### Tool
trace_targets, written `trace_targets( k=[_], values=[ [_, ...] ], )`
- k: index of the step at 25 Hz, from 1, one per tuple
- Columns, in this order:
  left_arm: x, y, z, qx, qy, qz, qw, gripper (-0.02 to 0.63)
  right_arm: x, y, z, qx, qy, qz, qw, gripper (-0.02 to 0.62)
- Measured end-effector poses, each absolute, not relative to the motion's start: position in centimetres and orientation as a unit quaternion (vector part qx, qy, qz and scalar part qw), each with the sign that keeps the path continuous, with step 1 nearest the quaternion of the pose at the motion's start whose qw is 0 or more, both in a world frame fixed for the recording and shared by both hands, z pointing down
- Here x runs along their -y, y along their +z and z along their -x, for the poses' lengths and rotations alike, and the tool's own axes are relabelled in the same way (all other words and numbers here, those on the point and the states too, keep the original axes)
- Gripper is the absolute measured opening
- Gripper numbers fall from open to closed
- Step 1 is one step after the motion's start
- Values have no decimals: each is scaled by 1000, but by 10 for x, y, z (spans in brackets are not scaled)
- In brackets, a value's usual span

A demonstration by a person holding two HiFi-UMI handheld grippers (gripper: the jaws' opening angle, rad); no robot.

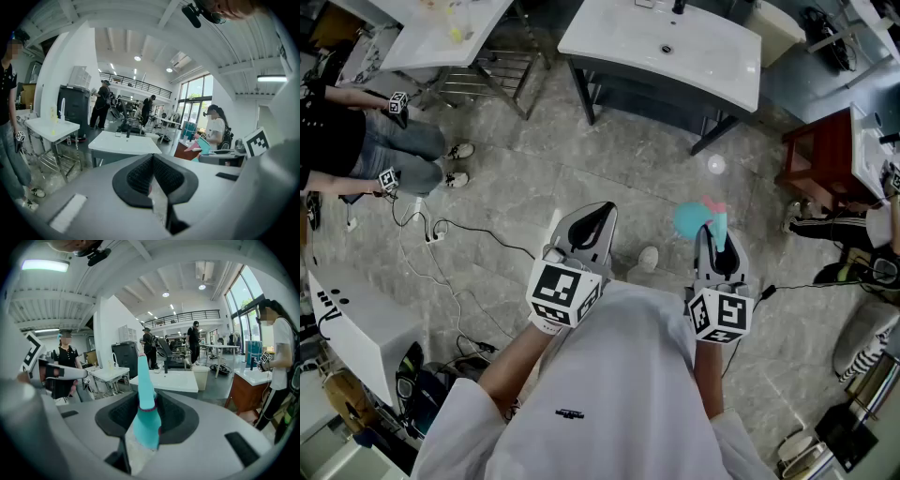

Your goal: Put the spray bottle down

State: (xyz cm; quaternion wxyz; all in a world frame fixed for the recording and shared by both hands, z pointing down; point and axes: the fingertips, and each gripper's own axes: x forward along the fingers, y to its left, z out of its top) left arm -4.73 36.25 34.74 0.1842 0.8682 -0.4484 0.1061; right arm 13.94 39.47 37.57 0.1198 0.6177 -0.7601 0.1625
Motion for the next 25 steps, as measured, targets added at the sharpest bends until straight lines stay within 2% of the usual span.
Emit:
trace_targets(
  k=[8, 25],
  values=[
    [-376, 333, 20, 466, 98, -866, 152, 3, -392, 360, -147, 787, 136, -595, 97, 126],
    [-379, 333, -29, 473, 121, -862, 136, 3, -384, 362, -196, 799, 133, -581, 84, 126]
  ],
)
